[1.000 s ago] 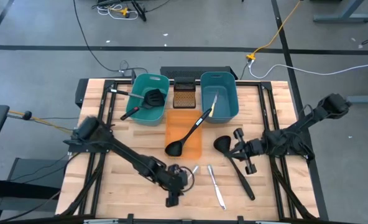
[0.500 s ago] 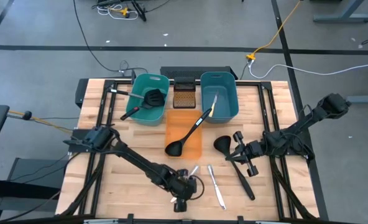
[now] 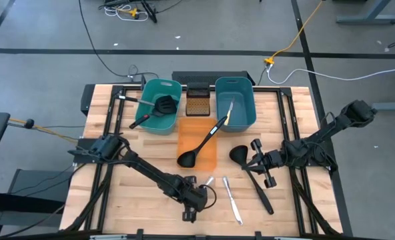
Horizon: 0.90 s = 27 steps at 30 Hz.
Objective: Pick & Place Kitchen Items
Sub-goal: Put the left silver knife into the blue bin
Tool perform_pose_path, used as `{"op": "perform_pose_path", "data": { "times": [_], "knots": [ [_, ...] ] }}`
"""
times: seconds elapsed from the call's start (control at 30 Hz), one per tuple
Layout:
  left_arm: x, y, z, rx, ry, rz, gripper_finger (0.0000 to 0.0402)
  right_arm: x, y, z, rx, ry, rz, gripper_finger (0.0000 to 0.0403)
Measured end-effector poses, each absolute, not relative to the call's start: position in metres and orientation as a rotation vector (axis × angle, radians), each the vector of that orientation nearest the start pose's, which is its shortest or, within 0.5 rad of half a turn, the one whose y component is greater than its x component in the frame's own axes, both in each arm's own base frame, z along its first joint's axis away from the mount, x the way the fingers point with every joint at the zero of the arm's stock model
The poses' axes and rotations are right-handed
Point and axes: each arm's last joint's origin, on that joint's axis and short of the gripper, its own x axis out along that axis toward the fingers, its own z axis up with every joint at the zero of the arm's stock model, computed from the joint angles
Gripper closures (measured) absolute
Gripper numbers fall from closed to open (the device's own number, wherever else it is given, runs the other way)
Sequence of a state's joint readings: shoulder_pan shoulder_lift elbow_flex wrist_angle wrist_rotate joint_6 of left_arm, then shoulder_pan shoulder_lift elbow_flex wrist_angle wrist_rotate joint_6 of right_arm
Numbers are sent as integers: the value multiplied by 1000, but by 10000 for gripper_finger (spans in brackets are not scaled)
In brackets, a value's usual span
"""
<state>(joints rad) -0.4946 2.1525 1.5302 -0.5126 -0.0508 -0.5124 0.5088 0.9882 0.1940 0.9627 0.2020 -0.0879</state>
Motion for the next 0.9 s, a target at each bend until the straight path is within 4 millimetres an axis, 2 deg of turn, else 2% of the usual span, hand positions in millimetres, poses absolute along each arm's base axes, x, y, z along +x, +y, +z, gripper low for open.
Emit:
{"op": "perform_pose_path", "data": {
  "times": [0.27,0.57,0.77,0.9],
  "knots": [
    [385,-211,139,-158,1190,-94,394,164,84,207,-28,-171,291,382],
    [362,-223,135,-151,1359,-93,397,164,84,207,-30,-166,292,382],
    [355,-224,144,-125,1393,-129,388,164,84,207,-30,-166,296,382],
    [355,-224,162,-127,1348,-136,385,164,84,207,-30,-167,296,382]
  ]
}}
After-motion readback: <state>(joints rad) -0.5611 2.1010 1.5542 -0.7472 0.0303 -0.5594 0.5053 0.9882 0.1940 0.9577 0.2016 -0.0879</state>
